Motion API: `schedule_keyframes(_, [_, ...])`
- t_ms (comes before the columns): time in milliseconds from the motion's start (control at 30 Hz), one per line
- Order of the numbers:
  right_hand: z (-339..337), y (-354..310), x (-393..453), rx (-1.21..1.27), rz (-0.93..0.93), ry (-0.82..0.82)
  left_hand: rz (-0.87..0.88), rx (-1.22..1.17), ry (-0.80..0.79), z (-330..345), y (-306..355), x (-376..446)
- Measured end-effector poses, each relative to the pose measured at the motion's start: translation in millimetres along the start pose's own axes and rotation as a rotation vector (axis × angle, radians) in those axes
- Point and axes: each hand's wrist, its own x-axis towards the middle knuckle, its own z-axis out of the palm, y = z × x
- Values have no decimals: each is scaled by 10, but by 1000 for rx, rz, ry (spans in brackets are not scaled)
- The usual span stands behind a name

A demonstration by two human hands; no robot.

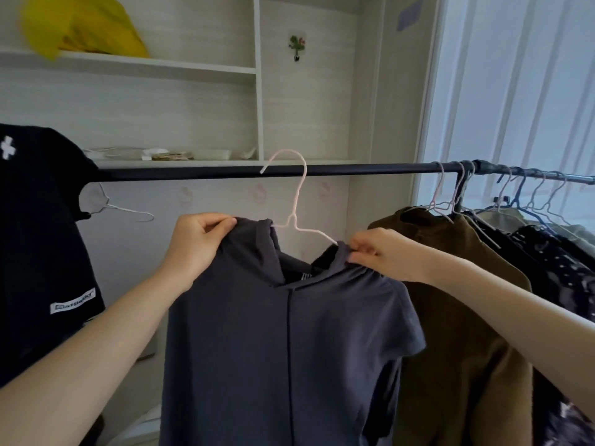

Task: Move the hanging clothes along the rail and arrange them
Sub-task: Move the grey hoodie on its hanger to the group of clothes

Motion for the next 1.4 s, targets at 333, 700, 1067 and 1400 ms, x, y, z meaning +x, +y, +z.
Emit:
schedule_keyframes(333, [-24,257,-173,266,87,255,75,261,-68,109,-113,-58])
schedule_keyframes(700, [-108,833,-584,380,307,463,259,417,40,1055,37,-176])
schedule_keyframes(1067, [-497,1458,-891,376,453,579,252,305,-7,2092,309,53])
schedule_keyframes(1400, [-679,1640,-670,313,542,646,126,268,-284,2648,399,482])
